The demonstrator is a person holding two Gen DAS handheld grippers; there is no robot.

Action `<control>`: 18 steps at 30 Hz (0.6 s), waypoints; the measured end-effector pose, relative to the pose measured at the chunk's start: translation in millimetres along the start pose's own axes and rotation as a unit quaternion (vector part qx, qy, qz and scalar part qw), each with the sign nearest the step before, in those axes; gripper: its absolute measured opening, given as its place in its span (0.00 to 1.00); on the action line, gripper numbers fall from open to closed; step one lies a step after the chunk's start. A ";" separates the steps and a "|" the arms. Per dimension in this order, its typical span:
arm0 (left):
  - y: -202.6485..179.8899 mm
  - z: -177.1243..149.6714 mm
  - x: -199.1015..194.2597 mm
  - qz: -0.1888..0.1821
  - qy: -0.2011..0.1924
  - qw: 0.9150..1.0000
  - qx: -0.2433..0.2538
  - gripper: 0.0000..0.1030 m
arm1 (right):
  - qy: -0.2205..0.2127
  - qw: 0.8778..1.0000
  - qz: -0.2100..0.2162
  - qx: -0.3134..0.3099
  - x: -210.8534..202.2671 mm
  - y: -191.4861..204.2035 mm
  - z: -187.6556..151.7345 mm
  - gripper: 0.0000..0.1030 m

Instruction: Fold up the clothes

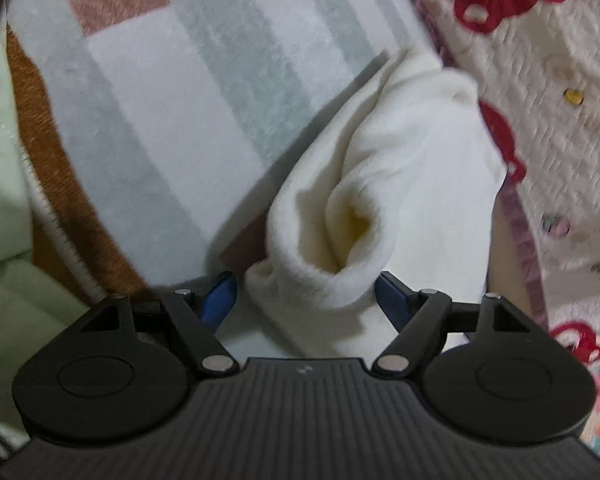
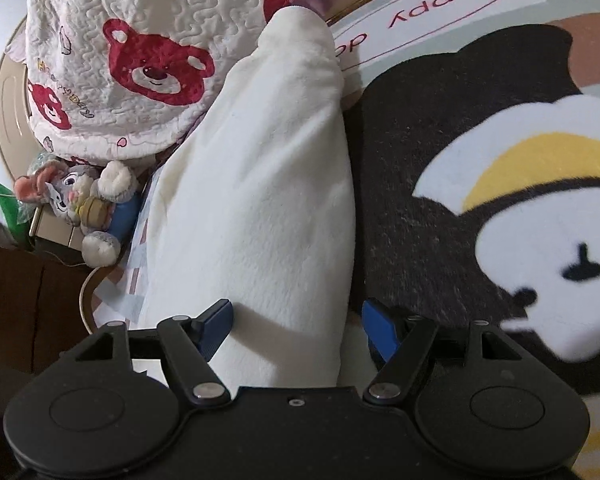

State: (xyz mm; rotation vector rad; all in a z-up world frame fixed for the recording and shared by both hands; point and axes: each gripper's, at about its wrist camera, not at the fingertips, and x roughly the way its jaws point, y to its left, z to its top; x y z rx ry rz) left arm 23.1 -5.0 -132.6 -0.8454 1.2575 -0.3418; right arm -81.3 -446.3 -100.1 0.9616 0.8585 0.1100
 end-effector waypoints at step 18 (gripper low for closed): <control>-21.9 -14.2 12.2 0.006 -0.089 0.989 0.120 0.39 | -0.033 0.999 0.029 -0.019 53.0 7.3 43.9 0.93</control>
